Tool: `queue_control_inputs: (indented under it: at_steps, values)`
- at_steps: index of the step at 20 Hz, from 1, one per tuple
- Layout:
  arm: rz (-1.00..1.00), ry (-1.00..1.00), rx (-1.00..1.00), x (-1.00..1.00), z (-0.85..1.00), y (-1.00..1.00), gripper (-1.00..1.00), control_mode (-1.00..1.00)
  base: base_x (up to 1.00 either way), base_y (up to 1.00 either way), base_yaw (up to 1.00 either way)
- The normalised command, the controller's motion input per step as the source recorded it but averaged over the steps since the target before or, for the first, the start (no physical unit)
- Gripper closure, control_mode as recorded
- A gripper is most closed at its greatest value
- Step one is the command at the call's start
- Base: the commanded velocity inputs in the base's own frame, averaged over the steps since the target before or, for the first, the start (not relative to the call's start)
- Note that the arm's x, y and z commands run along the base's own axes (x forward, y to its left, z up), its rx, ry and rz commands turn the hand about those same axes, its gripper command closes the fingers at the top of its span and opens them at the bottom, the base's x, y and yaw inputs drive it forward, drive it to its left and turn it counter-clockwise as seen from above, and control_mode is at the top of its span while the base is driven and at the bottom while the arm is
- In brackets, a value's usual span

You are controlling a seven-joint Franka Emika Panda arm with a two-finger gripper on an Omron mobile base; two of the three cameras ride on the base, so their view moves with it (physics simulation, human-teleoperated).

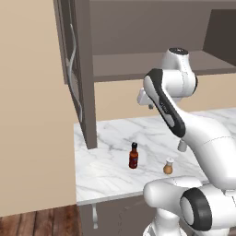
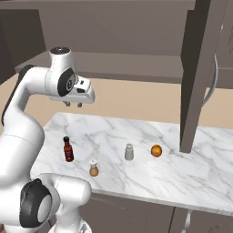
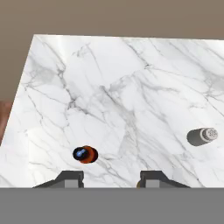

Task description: There are various items on the counter. Only move the condiments/shakers into the cabinet.

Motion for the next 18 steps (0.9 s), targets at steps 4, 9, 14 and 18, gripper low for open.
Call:
queue_control_inputs:
  at_steps: [4, 9, 14, 18]
  values:
    - [0.00, -0.01, 0.00, -0.34, 0.00, -0.01, -1.00, -1.00, 0.00, 0.00, 0.00]
    - [-0.03, -0.10, 0.02, -0.78, -0.10, -0.44, -1.00, -1.00, 0.00, 0.00, 0.00]
    - [-0.01, -0.16, 0.02, -0.71, -0.11, -0.59, -1.00, -1.00, 0.00, 0.00, 0.00]
    - [0.00, -0.02, 0.00, -0.08, -0.12, -0.42, -1.00, -1.00, 0.00, 0.00, 0.00]
